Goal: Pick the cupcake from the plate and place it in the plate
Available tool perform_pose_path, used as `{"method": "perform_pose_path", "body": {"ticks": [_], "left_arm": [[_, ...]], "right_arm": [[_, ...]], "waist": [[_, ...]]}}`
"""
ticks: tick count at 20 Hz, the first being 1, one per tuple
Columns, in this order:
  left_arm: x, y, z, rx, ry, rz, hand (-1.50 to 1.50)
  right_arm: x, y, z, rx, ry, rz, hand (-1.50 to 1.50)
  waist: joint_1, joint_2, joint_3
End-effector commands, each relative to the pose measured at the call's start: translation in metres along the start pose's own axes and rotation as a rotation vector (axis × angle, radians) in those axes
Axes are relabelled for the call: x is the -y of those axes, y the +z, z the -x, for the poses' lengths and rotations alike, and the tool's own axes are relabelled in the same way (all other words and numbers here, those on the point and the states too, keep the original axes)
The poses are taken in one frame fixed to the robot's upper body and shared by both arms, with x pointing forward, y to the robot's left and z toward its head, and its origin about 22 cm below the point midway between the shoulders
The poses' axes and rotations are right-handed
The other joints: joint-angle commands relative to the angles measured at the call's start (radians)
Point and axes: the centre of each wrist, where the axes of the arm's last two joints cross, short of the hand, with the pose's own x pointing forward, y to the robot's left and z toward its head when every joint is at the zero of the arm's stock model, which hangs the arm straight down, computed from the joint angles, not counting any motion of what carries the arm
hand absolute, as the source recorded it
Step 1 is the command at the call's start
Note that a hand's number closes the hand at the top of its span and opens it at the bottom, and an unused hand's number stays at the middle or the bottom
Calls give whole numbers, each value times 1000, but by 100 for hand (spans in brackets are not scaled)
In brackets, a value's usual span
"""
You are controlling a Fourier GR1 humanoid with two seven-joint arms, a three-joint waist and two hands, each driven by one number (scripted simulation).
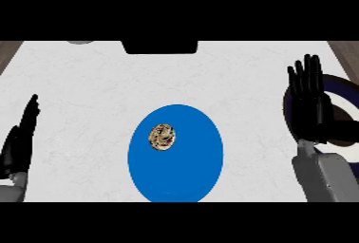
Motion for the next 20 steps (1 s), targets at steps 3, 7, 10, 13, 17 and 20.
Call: {"method": "perform_pose_path", "body": {"ticks": [3,7,10,13,17,20], "left_arm": [[36,-13,-38,94,98,124,0],[50,-12,-54,127,145,216,0],[70,-10,-68,131,211,301,0],[67,-20,-81,121,235,330,0],[82,-24,-92,93,244,335,0],[82,-16,-83,97,254,321,0]], "right_arm": [[-125,1,-4,-64,31,-71,-150],[-94,-11,12,57,520,-325,-150],[-126,14,48,-68,679,-282,150],[-191,65,65,-228,545,-195,-150],[-213,82,80,-145,753,-223,-150],[-230,74,74,-85,866,-202,-150]], "waist": [[19,-6,-12],[71,-12,-77],[53,-7,-30],[63,-3,-12],[45,-7,-11],[30,-20,-12]]}}
